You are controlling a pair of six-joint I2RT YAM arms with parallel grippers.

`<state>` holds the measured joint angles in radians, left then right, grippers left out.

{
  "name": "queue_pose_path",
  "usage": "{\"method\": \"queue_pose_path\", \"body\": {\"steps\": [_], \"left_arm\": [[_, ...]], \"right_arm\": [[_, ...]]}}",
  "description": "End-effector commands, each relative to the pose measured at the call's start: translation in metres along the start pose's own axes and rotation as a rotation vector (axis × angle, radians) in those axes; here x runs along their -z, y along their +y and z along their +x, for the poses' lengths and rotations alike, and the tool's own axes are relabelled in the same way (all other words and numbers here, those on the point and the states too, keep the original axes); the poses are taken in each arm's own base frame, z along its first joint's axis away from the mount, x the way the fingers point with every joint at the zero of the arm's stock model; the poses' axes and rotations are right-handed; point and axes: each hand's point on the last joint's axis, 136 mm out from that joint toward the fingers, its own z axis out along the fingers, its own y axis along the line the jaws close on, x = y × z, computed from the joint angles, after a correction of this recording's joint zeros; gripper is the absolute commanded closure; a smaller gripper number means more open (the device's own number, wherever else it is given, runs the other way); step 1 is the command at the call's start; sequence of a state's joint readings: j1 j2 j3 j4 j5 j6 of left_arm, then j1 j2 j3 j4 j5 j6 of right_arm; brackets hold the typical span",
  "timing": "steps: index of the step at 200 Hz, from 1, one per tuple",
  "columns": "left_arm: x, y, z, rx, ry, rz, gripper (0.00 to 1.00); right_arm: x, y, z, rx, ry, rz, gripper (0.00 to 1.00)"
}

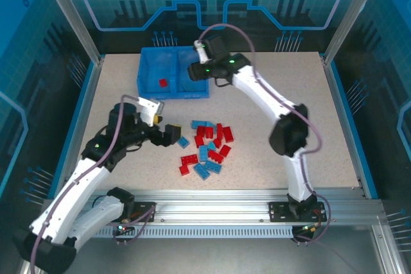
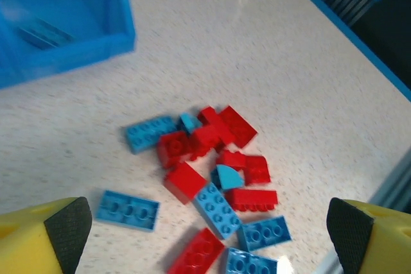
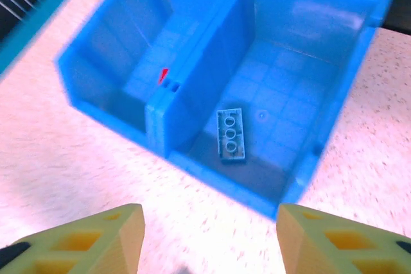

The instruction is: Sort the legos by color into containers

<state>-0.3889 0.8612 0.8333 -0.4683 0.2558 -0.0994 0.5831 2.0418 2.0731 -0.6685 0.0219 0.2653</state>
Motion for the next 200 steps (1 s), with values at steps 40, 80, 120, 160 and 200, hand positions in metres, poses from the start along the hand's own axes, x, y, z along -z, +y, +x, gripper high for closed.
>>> {"method": "queue_pose_path", "body": {"steps": [40,80,120,160,200], "left_arm": [[-0.081,0.007,0.005,0.325,0.185,-0.229,0.07],[-0.139,0.002,0.034,0.370,0.351,-0.336,0.09],[-0.172,0.005,0.056,0.360,0.452,-0.429,0.19],[-0.192,0.014,0.070,0.304,0.495,-0.497,0.27],[-0.204,0.014,0.074,0.284,0.513,-0.498,0.43]], "right_arm": [[0.113,-0.077,0.112,-0.291,0.114,0.117,0.34],[0.138,-0.069,0.170,-0.384,0.178,0.059,0.27],[0.149,-0.062,0.212,-0.453,0.248,0.034,0.23],[0.154,-0.065,0.221,-0.458,0.259,0.056,0.22],[0.152,-0.066,0.219,-0.456,0.258,0.060,0.22]]}}
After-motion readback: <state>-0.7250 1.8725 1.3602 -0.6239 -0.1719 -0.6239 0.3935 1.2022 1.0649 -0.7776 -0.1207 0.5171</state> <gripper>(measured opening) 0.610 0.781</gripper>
